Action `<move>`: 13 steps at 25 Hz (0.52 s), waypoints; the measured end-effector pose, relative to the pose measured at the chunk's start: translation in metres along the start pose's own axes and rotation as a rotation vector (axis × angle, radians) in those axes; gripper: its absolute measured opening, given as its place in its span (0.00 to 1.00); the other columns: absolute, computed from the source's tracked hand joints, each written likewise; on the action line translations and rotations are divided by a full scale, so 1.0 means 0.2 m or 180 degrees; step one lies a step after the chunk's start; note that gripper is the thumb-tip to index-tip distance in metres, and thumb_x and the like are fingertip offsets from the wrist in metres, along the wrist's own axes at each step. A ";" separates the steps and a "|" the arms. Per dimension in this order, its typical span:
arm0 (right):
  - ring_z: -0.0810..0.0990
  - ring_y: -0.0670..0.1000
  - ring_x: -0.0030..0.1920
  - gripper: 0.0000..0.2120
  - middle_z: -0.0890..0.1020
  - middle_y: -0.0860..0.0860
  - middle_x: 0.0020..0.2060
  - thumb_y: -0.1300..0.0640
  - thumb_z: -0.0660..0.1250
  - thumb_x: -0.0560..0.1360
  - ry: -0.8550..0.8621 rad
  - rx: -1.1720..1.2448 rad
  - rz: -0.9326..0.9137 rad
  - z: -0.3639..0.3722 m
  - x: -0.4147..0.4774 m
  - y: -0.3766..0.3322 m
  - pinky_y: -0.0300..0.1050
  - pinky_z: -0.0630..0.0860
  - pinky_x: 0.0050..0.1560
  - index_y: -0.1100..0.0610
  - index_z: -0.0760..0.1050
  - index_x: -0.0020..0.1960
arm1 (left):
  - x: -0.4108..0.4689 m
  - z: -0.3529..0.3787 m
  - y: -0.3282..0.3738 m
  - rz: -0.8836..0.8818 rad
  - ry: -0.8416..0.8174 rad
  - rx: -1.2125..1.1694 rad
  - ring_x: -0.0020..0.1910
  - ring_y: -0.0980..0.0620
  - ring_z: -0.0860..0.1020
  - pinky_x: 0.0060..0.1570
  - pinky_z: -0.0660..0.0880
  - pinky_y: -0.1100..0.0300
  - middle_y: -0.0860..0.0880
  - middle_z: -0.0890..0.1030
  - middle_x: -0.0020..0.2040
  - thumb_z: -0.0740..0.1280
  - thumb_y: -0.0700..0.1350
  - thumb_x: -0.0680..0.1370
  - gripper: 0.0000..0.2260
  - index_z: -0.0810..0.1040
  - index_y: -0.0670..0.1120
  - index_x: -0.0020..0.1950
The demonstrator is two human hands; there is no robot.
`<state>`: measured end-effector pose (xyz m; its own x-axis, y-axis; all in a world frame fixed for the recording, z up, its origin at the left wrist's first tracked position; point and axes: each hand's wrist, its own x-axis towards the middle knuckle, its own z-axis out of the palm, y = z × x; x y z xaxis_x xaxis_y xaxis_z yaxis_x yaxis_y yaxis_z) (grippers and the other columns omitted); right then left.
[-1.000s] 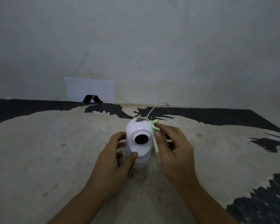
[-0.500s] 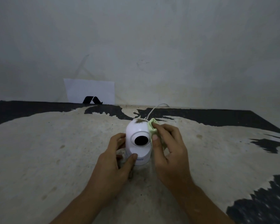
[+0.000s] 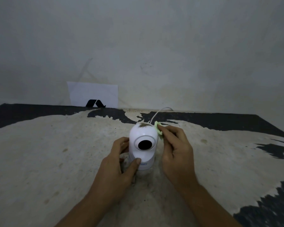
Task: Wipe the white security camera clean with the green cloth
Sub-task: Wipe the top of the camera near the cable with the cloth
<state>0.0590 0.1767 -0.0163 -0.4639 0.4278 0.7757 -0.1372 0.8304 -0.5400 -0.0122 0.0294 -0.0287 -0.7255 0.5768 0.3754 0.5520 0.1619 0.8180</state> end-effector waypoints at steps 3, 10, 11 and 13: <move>0.73 0.46 0.55 0.17 0.75 0.56 0.54 0.63 0.55 0.76 -0.0235 -0.0060 -0.0381 -0.03 0.02 -0.03 0.31 0.71 0.57 0.64 0.73 0.63 | 0.01 0.00 0.00 -0.0003 0.0011 -0.0022 0.46 0.77 0.70 0.39 0.68 0.82 0.72 0.69 0.52 0.68 0.52 0.72 0.23 0.61 0.62 0.62; 0.73 0.39 0.53 0.16 0.76 0.54 0.55 0.61 0.58 0.77 -0.0627 0.0201 0.0060 -0.06 0.03 0.02 0.25 0.69 0.52 0.59 0.72 0.63 | 0.00 0.00 -0.01 0.0017 -0.0020 -0.0088 0.48 0.78 0.70 0.41 0.67 0.83 0.72 0.70 0.53 0.68 0.53 0.71 0.23 0.61 0.63 0.62; 0.73 0.38 0.55 0.16 0.75 0.53 0.56 0.60 0.58 0.77 -0.0662 0.0314 0.0128 -0.06 0.01 0.01 0.24 0.69 0.51 0.58 0.72 0.64 | 0.01 0.00 -0.01 0.0006 -0.0019 -0.0108 0.49 0.78 0.70 0.41 0.67 0.84 0.72 0.70 0.53 0.67 0.53 0.71 0.23 0.61 0.63 0.62; 0.72 0.36 0.57 0.16 0.75 0.50 0.56 0.59 0.60 0.77 -0.0501 0.0347 0.0021 -0.04 0.00 -0.02 0.24 0.69 0.53 0.59 0.72 0.64 | 0.01 0.00 -0.01 -0.0009 0.0001 -0.0143 0.50 0.78 0.70 0.41 0.68 0.83 0.72 0.70 0.53 0.67 0.54 0.71 0.23 0.62 0.62 0.62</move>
<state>0.0669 0.1761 -0.0116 -0.5951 0.3648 0.7161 -0.2237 0.7806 -0.5836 -0.0139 0.0299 -0.0295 -0.7272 0.5761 0.3732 0.5309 0.1275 0.8378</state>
